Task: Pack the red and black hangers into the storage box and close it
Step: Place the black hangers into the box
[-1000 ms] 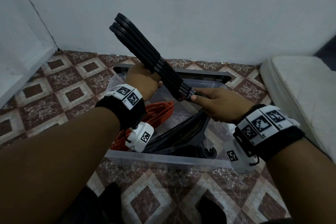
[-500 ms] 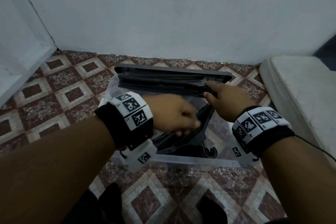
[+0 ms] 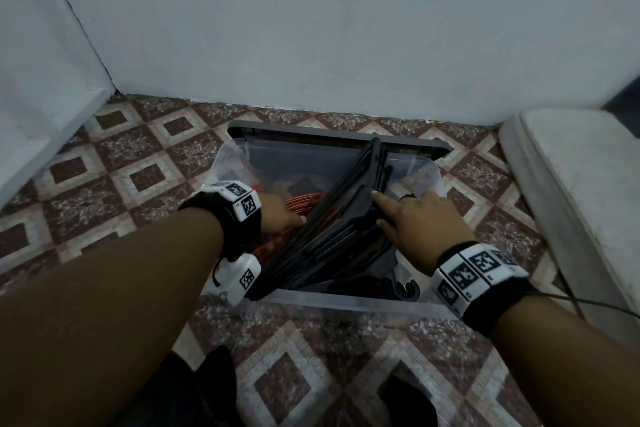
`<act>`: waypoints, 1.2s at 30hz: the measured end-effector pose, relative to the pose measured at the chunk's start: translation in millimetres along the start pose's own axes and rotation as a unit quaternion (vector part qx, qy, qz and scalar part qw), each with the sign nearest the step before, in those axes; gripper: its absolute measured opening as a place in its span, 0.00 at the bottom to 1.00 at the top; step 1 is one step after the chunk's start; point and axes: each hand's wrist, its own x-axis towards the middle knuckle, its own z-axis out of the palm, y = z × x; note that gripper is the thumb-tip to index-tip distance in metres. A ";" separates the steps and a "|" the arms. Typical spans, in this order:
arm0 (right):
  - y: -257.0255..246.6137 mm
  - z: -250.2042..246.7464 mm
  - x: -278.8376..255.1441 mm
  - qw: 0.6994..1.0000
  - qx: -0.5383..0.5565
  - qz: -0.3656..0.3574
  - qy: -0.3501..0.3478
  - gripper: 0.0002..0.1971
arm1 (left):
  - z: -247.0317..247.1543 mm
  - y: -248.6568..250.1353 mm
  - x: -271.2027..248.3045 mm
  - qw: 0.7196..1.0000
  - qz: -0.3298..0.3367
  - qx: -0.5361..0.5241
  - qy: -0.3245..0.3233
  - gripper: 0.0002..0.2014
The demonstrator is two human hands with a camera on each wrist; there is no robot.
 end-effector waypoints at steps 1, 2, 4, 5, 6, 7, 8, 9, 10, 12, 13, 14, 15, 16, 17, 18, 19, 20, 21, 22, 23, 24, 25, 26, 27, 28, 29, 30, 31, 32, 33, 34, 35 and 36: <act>0.3 1.6 -0.8 1.000 -0.004 0.001 -0.002 0.28 | 7.5 -1.4 2.4 0.998 -0.019 -0.063 -0.020 0.26; 0.7 3.4 -1.5 1.000 -0.006 0.002 -0.006 0.28 | 11.6 -0.2 4.2 0.994 -0.025 -0.104 -0.032 0.26; 1.7 6.9 -2.6 1.000 -0.006 0.004 -0.011 0.29 | 10.1 5.8 6.3 0.993 0.010 -0.113 -0.030 0.27; 2.0 8.7 -3.1 1.000 -0.003 0.005 -0.011 0.29 | 6.9 8.0 6.7 0.997 0.037 -0.059 -0.018 0.26; 2.1 10.3 -3.4 1.000 0.001 0.006 -0.010 0.29 | 4.2 11.3 7.0 0.998 0.056 -0.002 -0.003 0.24; 1.8 11.6 -3.6 1.000 0.005 0.007 -0.009 0.29 | 2.6 14.1 7.2 0.997 0.062 0.038 0.008 0.22; 1.5 12.5 -3.8 1.000 0.009 0.009 -0.008 0.29 | 2.8 16.2 6.6 0.996 0.064 0.059 0.004 0.21; 1.3 13.2 -4.3 1.000 0.012 0.010 -0.008 0.29 | 3.9 17.8 6.7 0.995 0.061 0.076 -0.003 0.19; 1.1 14.0 -4.9 1.000 0.013 0.011 -0.008 0.30 | 5.6 19.5 6.2 0.995 0.057 0.087 -0.007 0.17; 0.1 15.2 -7.0 1.000 0.012 0.011 -0.006 0.30 | 9.0 20.4 6.1 0.993 0.062 0.096 -0.018 0.13; -0.4 15.5 -7.9 1.000 0.011 0.009 -0.005 0.29 | 10.2 19.9 5.9 0.993 0.067 0.099 -0.021 0.11; -0.7 15.6 -8.7 1.000 0.010 0.007 -0.001 0.29 | 10.7 19.4 4.4 0.992 0.071 0.099 -0.021 0.10; -0.6 15.4 -9.2 1.000 0.011 0.007 0.004 0.29 | 11.7 18.4 3.7 0.993 0.073 0.094 -0.019 0.09; 0.2 15.0 -9.8 1.000 0.013 0.008 0.010 0.30 | 12.6 17.6 3.7 0.994 0.075 0.080 -0.017 0.09; 1.2 14.6 -10.2 1.000 0.014 0.009 0.017 0.30 | 13.6 17.4 2.9 0.995 0.074 0.063 -0.014 0.08; 2.6 14.2 -10.4 1.000 0.016 0.008 0.023 0.30 | 14.0 18.9 1.7 0.996 0.071 0.048 -0.008 0.08; 4.4 13.8 -10.8 0.999 0.019 0.008 0.027 0.30 | 13.8 20.3 0.9 0.997 0.072 0.042 -0.002 0.06; 6.5 13.7 -11.4 0.999 0.023 0.009 0.030 0.30 | 13.4 21.2 0.7 0.996 0.079 0.040 0.006 0.07; 9.2 14.2 -12.1 0.999 0.028 0.013 0.033 0.30 | 12.8 23.6 -0.2 0.995 0.087 0.035 0.015 0.10; 12.1 15.4 -12.6 0.999 0.034 0.018 0.036 0.30 | 13.2 27.0 -1.3 0.995 0.098 0.017 0.025 0.14; 14.7 16.9 -13.4 0.998 0.041 0.023 0.034 0.30 | 14.8 29.7 -0.5 0.993 0.109 -0.017 0.026 0.15; 17.0 19.3 -14.6 0.998 0.052 0.028 0.029 0.31 | 16.8 31.8 1.0 0.991 0.118 -0.058 0.026 0.14; 19.0 22.5 -16.4 0.997 0.067 0.032 0.016 0.32 | 18.2 35.4 -1.0 0.988 0.126 -0.085 0.035 0.11; 20.4 26.7 -18.4 0.996 0.085 0.036 -0.002 0.35 | 19.2 39.4 -3.5 0.984 0.134 -0.108 0.049 0.08; 21.1 30.8 -20.6 0.993 0.107 0.040 -0.028 0.37 | 19.8 42.5 -2.7 0.982 0.140 -0.114 0.064 0.08; 21.8 34.8 -22.5 0.989 0.128 0.040 -0.055 0.40 | 19.6 44.1 0.2 0.982 0.146 -0.091 0.079 0.12; 22.1 38.2 -23.9 0.985 0.147 0.040 -0.085 0.41 | 19.6 44.6 2.8 0.983 0.151 -0.036 0.094 0.17; 22.1 41.1 -24.1 0.979 0.164 0.039 -0.116 0.43 | 19.6 44.0 5.3 0.980 0.158 0.030 0.116 0.20; 22.7 42.7 -23.3 0.972 0.180 0.036 -0.149 0.43 | 20.3 44.8 5.5 0.975 0.167 0.073 0.129 0.20; 23.5 43.1 -21.4 0.965 0.193 0.030 -0.176 0.41 | 22.4 44.1 6.6 0.971 0.182 0.090 0.129 0.17; 25.0 41.7 -18.7 0.960 0.203 0.029 -0.189 0.37 | 25.7 42.8 8.2 0.966 0.200 0.103 0.125 0.15; 28.4 41.4 -14.4 0.959 0.217 0.035 -0.181 0.32 | 29.5 41.2 11.5 0.963 0.212 0.116 0.119 0.13; 32.6 40.6 -9.3 0.956 0.238 0.052 -0.165 0.27 | 33.0 39.2 14.1 0.961 0.215 0.133 0.111 0.14; 37.2 41.0 -3.3 0.953 0.256 0.070 -0.146 0.23 | 37.1 35.9 18.8 0.959 0.213 0.150 0.107 0.14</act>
